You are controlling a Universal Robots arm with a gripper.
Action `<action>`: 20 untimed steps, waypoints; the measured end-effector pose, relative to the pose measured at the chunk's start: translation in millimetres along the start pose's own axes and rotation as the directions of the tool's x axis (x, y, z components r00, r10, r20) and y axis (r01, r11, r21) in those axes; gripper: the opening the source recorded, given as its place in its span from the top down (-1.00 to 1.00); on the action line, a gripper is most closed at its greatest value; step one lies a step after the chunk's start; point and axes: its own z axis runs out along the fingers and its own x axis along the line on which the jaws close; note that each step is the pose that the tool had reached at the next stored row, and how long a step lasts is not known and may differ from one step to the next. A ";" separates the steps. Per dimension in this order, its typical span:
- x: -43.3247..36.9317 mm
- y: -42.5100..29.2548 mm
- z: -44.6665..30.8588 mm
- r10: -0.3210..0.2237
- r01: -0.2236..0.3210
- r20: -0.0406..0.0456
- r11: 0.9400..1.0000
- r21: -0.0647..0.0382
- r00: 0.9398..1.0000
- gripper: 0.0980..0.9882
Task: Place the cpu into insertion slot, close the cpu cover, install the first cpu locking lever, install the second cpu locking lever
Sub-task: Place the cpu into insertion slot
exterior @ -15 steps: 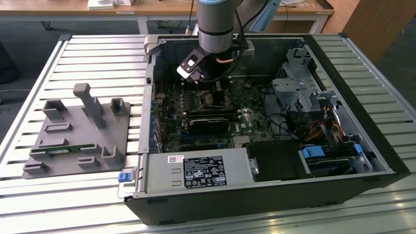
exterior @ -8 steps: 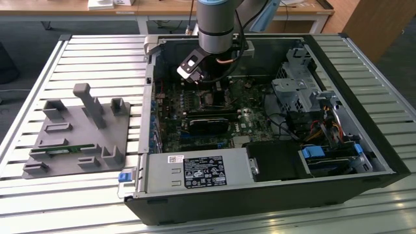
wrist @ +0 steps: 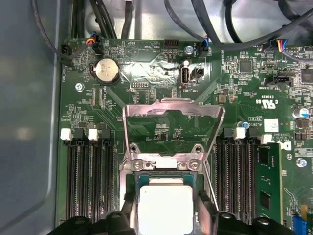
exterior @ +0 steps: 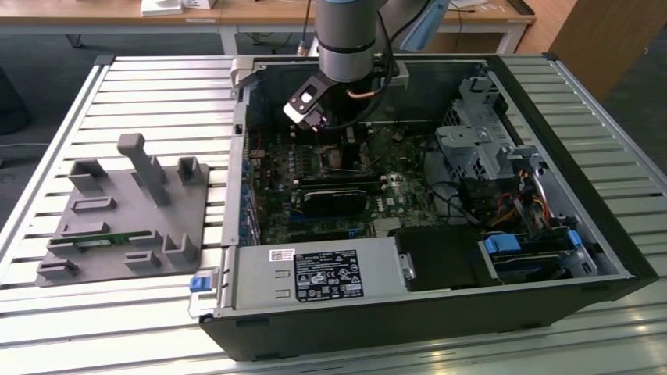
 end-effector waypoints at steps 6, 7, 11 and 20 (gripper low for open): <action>-0.2 0.4 -5.4 0.000 0.000 0.000 1.000 0.001 1.000 0.42; -0.2 0.4 -5.4 0.000 0.000 0.000 1.000 0.001 1.000 0.42; -0.2 0.5 -6.7 0.000 0.000 0.000 1.000 0.001 1.000 0.56; -0.8 -1.1 -6.6 -0.024 0.024 -0.002 1.000 0.000 1.000 0.00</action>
